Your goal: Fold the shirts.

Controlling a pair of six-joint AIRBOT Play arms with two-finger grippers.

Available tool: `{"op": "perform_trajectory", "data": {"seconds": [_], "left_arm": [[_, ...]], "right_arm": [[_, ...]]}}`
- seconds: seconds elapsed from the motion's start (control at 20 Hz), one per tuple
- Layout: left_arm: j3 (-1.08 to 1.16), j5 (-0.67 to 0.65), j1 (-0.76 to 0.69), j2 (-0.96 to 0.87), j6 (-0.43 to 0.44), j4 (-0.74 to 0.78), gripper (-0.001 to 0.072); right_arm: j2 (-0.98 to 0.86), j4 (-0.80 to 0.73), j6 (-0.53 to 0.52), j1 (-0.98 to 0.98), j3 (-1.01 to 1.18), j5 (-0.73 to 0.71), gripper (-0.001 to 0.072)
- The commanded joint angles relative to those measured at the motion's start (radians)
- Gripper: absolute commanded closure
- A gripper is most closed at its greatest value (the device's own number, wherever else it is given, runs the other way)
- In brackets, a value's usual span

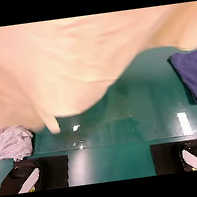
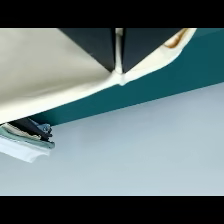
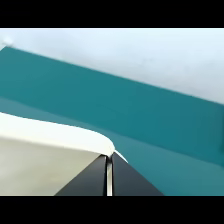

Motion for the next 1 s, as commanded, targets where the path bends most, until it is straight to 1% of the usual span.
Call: {"op": "perform_trajectory", "data": {"seconds": [0.0,0.1,0.2,0.3,0.35,0.4,0.45,0.55,0.75,0.95], "left_arm": [[-0.050,-0.096,0.001,-0.026,-0.038,0.003,0.0679],[-0.155,-0.161,0.001,-0.075,-0.041,-0.008,0.0679],[-0.299,-0.203,-0.003,-0.135,-0.040,-0.011,0.0679],[-0.462,-0.198,-0.004,-0.209,-0.033,-0.018,0.0678],[-0.539,-0.174,-0.004,-0.249,-0.024,-0.018,0.0678],[-0.614,-0.129,-0.004,-0.296,0.000,-0.022,0.0678],[-0.674,-0.058,-0.004,-0.351,0.027,-0.022,0.0678],[-0.718,0.092,-0.004,-0.477,0.058,-0.022,0.0678],[-0.694,0.348,-0.004,-0.685,0.072,-0.037,0.0678],[-0.623,0.492,-0.004,-0.792,0.071,-0.037,0.0677]], "right_arm": [[-0.064,-0.080,0.013,-0.001,0.090,0.079,0.0697],[-0.141,-0.072,0.013,-0.001,0.040,0.106,0.0698],[-0.223,-0.072,0.013,-0.001,-0.075,0.119,0.0697],[-0.333,-0.072,0.011,-0.001,-0.160,0.165,0.0697],[-0.388,-0.072,0.007,-0.001,-0.195,0.177,0.0697],[-0.446,-0.072,-0.007,-0.001,-0.227,0.171,0.0697],[-0.504,-0.072,-0.019,-0.001,-0.251,0.147,0.0697],[-0.597,-0.072,-0.022,-0.001,-0.277,0.079,0.0697],[-0.738,-0.069,-0.021,-0.001,-0.281,-0.042,0.0695],[-0.805,0.026,-0.021,-0.001,-0.281,-0.107,0.0694]]}}
